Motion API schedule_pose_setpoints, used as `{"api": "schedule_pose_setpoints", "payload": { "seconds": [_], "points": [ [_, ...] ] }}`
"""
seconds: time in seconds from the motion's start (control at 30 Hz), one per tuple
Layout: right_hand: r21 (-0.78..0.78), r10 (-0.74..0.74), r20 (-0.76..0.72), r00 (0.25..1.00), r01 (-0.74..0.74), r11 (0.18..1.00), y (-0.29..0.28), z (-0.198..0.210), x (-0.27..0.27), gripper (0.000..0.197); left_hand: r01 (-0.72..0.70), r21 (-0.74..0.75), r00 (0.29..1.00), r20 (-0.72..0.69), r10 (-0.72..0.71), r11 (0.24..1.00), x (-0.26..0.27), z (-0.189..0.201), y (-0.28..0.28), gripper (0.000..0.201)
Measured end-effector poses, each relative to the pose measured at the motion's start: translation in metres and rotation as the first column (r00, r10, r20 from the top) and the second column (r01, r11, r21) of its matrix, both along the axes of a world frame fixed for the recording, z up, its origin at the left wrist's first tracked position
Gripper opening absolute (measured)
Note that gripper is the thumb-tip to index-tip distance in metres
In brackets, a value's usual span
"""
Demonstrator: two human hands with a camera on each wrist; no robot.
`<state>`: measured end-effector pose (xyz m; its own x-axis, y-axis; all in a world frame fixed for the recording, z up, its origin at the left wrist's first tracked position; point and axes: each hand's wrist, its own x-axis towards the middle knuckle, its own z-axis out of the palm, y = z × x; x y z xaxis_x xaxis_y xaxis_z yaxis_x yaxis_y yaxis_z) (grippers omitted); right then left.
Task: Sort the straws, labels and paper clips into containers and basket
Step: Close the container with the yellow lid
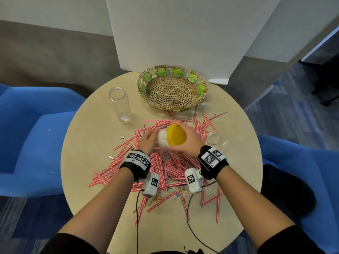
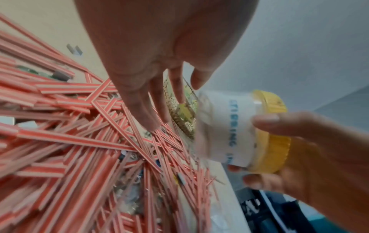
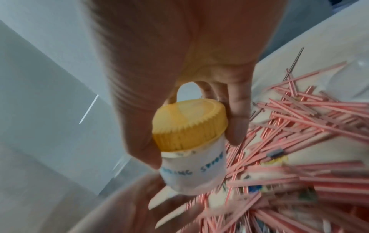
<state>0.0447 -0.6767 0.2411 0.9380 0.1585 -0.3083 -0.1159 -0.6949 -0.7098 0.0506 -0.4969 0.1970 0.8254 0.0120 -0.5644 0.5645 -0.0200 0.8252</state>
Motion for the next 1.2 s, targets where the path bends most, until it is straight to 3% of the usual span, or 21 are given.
{"api": "schedule_pose_setpoints", "payload": {
  "seconds": [0.07,0.1,0.13,0.2,0.27,0.4,0.53,0.67,0.83,1.2],
  "points": [
    [-0.081,-0.094,0.037,0.995,0.097,0.992,-0.019,0.004,0.012,0.091,0.024,0.254,0.993,0.107,-0.053,0.967,0.003,-0.008,0.004,0.023],
    [-0.133,-0.155,0.054,0.986,0.161,0.978,-0.03,0.006,0.019,0.091,0.055,0.415,0.984,0.129,-0.119,0.908,0.004,-0.013,0.008,0.031],
    [-0.181,-0.216,0.063,0.974,0.224,0.958,-0.043,0.008,0.025,0.09,0.1,0.556,0.977,0.104,-0.189,0.825,0.005,-0.017,0.011,0.04],
    [-0.253,-0.313,0.066,0.948,0.319,0.913,-0.069,0.01,0.037,0.092,0.275,0.718,0.946,-0.085,-0.312,0.639,0.006,-0.024,0.013,0.06],
    [-0.288,-0.367,0.052,0.929,0.366,0.885,-0.092,0.012,0.046,0.093,0.414,0.746,0.898,-0.239,-0.37,0.521,0.007,-0.031,0.01,0.077],
    [-0.241,-0.362,0.133,0.923,0.385,0.891,-0.113,0.017,0.066,0.094,0.498,0.73,0.859,-0.344,-0.378,0.467,0.008,-0.043,0.004,0.086],
    [-0.118,-0.258,0.252,0.933,0.294,0.948,-0.093,0.026,0.107,0.097,0.52,0.765,0.835,-0.359,-0.417,0.38,0.01,-0.049,0.004,0.089],
    [-0.114,-0.195,0.269,0.943,0.232,0.966,-0.061,0.017,0.154,0.1,0.512,0.763,0.842,-0.353,-0.408,0.396,0.024,-0.05,0.014,0.081],
    [-0.249,-0.085,0.167,0.982,0.126,0.96,-0.038,-0.019,0.196,0.1,0.394,0.787,0.914,-0.278,-0.296,0.474,0.032,-0.055,0.019,0.076],
    [-0.494,0.022,-0.008,1.0,-0.023,0.869,-0.025,-0.049,0.227,0.099,0.38,0.802,0.922,-0.287,-0.26,0.462,0.03,-0.058,0.013,0.079]
  ]
}}
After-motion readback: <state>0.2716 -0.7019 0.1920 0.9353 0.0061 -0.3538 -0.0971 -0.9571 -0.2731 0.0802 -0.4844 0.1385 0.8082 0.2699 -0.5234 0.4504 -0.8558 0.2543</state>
